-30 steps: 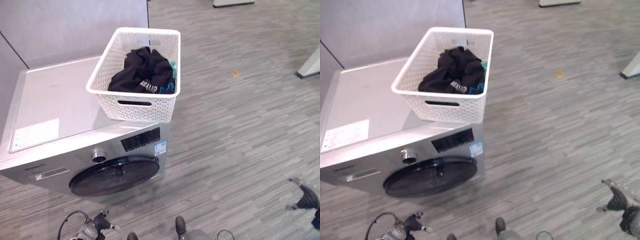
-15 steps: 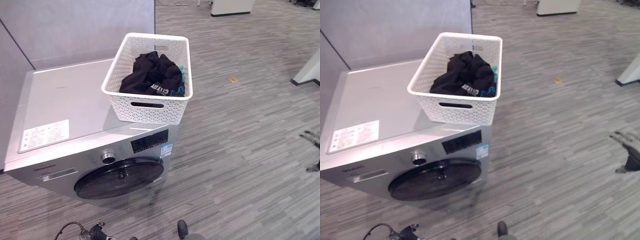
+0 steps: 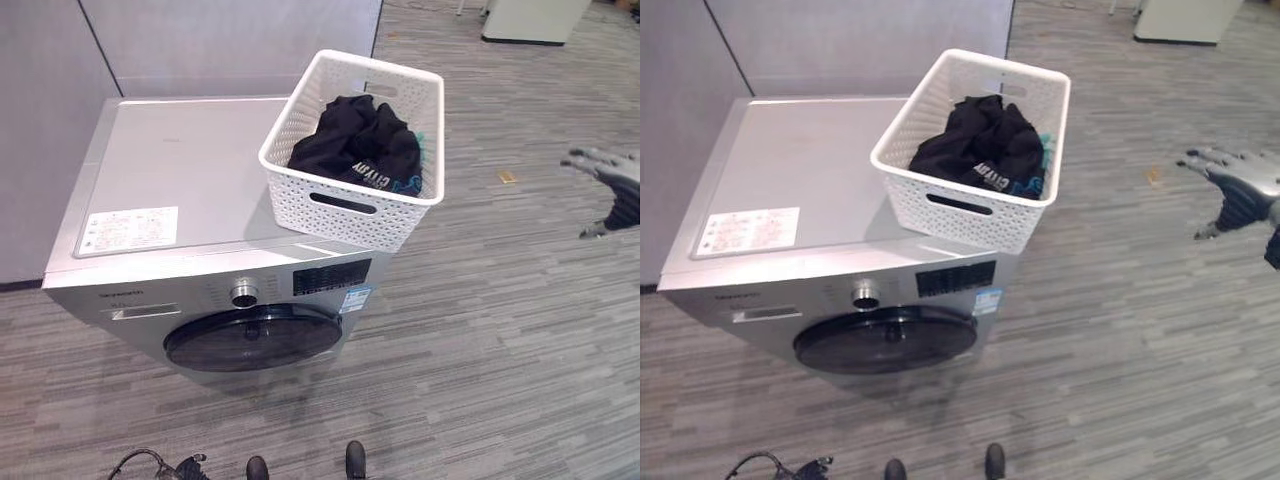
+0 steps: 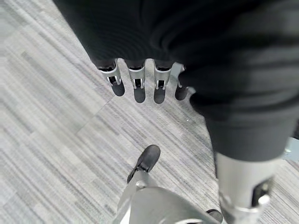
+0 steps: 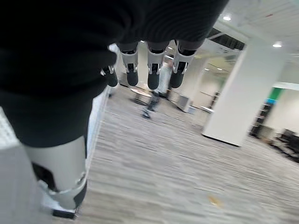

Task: Grab the laundry basket,head to the washer,open it,put in the laundry and shut it.

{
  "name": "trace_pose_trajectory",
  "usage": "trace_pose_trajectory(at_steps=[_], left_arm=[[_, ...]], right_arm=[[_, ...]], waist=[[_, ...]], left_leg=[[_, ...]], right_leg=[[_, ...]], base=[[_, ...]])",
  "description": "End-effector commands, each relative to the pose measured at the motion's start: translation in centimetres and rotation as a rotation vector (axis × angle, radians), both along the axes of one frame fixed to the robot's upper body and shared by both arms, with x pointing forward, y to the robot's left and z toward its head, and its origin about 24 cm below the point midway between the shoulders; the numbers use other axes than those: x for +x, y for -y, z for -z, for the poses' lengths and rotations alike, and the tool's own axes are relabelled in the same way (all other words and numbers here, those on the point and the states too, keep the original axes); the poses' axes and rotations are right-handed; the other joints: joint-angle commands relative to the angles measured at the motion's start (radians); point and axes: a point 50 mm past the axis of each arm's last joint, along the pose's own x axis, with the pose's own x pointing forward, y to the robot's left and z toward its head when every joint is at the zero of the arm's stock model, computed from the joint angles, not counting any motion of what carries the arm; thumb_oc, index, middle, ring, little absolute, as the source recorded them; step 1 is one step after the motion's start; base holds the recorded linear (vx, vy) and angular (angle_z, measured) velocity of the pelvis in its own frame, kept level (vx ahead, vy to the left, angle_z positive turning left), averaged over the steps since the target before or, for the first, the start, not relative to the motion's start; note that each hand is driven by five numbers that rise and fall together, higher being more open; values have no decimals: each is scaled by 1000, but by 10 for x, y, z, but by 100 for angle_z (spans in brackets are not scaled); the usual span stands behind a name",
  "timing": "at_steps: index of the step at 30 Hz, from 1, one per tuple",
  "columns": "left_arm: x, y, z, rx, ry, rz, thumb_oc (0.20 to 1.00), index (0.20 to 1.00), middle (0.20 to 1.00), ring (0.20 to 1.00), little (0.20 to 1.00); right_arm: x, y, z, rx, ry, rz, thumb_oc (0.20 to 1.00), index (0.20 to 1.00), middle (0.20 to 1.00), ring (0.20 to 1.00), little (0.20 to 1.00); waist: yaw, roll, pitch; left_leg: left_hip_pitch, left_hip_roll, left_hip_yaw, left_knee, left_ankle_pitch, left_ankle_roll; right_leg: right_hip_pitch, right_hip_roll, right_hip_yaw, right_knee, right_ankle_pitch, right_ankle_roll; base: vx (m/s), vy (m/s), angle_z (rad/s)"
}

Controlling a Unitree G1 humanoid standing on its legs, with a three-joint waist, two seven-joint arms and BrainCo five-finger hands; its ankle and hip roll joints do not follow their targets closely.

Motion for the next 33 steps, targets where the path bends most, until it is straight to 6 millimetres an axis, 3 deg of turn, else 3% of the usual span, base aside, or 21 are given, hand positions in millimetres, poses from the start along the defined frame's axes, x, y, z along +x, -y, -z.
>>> trace_pose_trajectory(at_steps=[1, 8, 22, 33], left_arm=[[3, -27, -10, 59, 5, -46, 1000, 1000, 1000, 1000, 1000], [11, -30, -14, 71, 33, -52, 1000, 1000, 1000, 1000, 1000], [11, -30, -14, 74, 35, -52, 1000, 1000, 1000, 1000, 1000], [21, -32, -18, 87, 70, -45, 1000, 1000, 1000, 1000, 1000]], right_arm=[[5, -1, -22, 19, 70, 4, 1000, 1000, 1000, 1000, 1000], [21, -25, -41, -17, 146, -68, 1000, 1000, 1000, 1000, 1000], [40, -41, -54, -77, 169, -76, 1000, 1000, 1000, 1000, 1000], [44, -65, -74, -183, 209, -137, 1000, 1000, 1000, 1000, 1000]], waist=[[13, -56, 22], [41, -66, 22], [78, -74, 31], [98, -84, 48]], left_leg=[[-22, 20, -4, 6, 38, -50], [-32, 17, -22, 6, 39, -48], [-64, 1, -45, 6, 38, -43], [-107, -5, -59, 6, 42, -41]], right_leg=[[26, -35, 7, -3, 91, 56], [30, -40, -8, -3, 90, 54], [18, -53, -29, -3, 96, 60], [-9, -58, -43, -3, 101, 65]], base=[[36, -6, 2], [46, 1, 4], [29, 4, 5], [5, 2, 2]])
